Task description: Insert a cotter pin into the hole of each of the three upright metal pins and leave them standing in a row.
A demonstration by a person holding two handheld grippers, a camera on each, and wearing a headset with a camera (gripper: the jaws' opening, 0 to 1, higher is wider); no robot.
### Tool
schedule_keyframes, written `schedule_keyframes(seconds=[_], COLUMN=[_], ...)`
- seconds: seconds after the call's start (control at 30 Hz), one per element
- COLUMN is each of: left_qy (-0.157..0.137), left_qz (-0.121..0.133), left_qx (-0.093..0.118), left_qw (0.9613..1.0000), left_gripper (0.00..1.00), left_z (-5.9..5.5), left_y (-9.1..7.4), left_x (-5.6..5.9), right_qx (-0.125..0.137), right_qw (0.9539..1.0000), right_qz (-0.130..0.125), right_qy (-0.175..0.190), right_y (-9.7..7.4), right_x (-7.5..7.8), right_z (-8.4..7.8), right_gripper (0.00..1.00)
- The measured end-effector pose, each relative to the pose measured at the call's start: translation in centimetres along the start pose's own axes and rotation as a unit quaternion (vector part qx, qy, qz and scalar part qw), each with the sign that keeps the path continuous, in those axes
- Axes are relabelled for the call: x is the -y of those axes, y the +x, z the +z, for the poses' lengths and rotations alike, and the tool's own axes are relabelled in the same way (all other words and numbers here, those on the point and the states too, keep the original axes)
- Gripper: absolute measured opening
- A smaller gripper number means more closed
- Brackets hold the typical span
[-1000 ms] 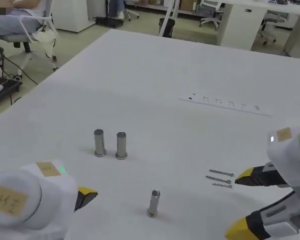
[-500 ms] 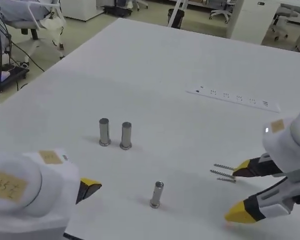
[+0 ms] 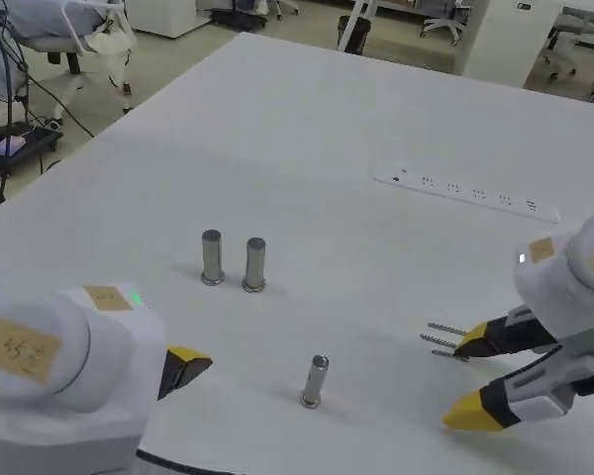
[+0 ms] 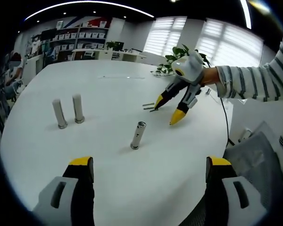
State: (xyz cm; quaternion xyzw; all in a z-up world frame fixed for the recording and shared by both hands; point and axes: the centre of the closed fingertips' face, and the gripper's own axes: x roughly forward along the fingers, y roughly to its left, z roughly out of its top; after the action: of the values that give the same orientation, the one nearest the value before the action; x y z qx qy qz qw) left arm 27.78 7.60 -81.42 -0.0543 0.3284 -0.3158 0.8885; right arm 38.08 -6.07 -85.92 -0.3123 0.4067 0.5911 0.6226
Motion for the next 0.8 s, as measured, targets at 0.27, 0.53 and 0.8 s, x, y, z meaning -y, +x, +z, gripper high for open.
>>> schedule_keyframes(seconds=[0.27, 0.53, 0.8], left_qy=[0.005, 0.000, 0.002], left_qz=[0.001, 0.005, 0.006], left_qx=[-0.002, 0.004, 0.002], left_qw=[1.0000, 1.0000, 1.0000], left_gripper=[0.99, 0.99, 0.99], left_z=[-0.1, 0.1, 0.0], left_y=[-0.1, -0.4, -0.4], left_x=[0.0, -0.2, -0.3], right_qx=[-0.014, -0.021, -0.036], right_qw=[0.9998, 0.9997, 0.9987], right_qz=[-0.011, -0.005, -0.028], right_qy=[-0.013, -0.013, -0.022], right_y=[-0.1, 0.2, 0.3], right_x=[0.9, 1.3, 2.5], right_z=[0.0, -0.2, -0.4], right_gripper=[0.45, 0.36, 0.15])
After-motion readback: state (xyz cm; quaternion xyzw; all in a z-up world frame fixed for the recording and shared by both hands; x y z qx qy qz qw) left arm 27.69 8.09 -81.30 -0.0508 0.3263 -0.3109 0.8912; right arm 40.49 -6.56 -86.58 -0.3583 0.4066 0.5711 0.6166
